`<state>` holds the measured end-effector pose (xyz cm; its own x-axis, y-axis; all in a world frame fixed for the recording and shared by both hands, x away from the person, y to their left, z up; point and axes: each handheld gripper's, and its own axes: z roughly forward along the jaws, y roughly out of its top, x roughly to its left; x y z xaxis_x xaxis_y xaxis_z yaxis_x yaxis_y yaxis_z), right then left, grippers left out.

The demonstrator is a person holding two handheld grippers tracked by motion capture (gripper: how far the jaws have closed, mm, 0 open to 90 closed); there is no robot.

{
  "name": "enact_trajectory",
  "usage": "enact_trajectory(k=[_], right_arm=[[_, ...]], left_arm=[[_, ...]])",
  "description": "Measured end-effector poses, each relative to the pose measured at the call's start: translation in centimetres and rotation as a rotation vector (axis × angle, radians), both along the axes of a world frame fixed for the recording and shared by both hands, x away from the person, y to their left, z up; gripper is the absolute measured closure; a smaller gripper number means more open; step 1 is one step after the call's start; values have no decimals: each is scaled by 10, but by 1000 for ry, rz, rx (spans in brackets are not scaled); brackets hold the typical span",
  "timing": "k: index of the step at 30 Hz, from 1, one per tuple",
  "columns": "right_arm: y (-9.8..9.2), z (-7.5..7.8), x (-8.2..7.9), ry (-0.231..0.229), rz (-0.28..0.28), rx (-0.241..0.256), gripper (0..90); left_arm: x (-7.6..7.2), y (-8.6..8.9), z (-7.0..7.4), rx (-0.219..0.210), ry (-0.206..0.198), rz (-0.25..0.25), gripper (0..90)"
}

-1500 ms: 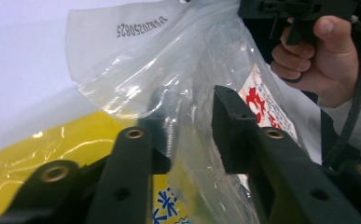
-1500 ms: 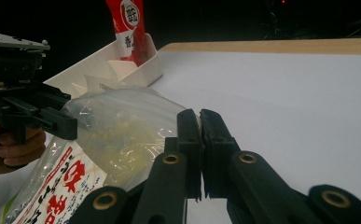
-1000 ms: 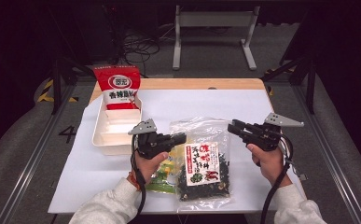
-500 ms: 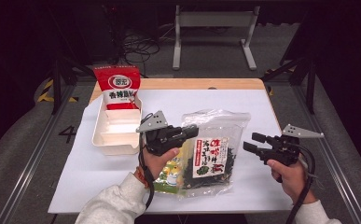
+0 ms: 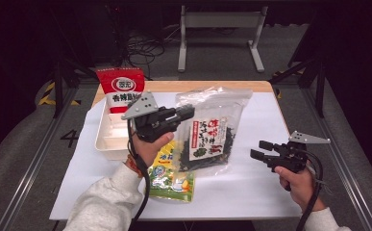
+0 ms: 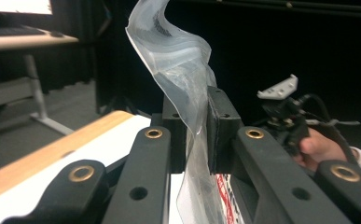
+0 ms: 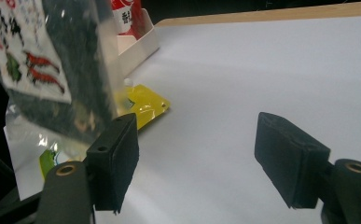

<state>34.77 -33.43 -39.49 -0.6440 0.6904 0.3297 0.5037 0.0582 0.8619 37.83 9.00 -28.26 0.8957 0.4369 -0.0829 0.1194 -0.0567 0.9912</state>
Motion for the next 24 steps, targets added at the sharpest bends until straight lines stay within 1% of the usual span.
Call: enact_trajectory(k=[1,2,4,6,7,8,10,11,13,15,17,20,21,22,23,24], right_arm=[[2,1,-1,-4,5,-6,304],[2,1,-1,-4,5,-6,304],[7,3,-2,-12,24,-12,303],[12,4,-3,-20,43,-24,303],[14,3,-3,-20,49,-31,303],[16,2,-2,-21,56,-39,303],[18,1,-2,-17,61,-40,302],[18,1,-1,-15,63,-38,302],[19,1,-1,-14,64,-37,301],[19,0,0,-13,66,-32,301],[19,-1,0,-9,71,-31,300],[20,-3,1,-4,75,-34,299],[20,-3,1,-4,75,-34,299],[21,-3,1,-4,78,-35,298],[22,-3,1,-2,82,-34,298],[22,-3,1,-1,83,-34,298]], left_arm=[[1,6,2,-3,-4,11,807],[1,6,2,-3,-4,11,807],[1,22,8,-2,-22,38,807],[0,33,13,-3,-35,59,807],[0,41,17,-5,-47,77,806],[0,46,19,-7,-51,88,806],[0,58,23,-9,-62,109,807],[0,62,24,-13,-60,118,806],[2,72,27,-15,-70,135,806],[4,84,29,-10,-77,162,806],[6,92,29,-2,-77,178,806],[10,108,29,-13,-81,210,806],[10,108,29,-13,-81,210,805],[12,112,30,-10,-84,214,805],[15,120,33,-5,-96,233,806],[17,124,34,-4,-102,243,805]])
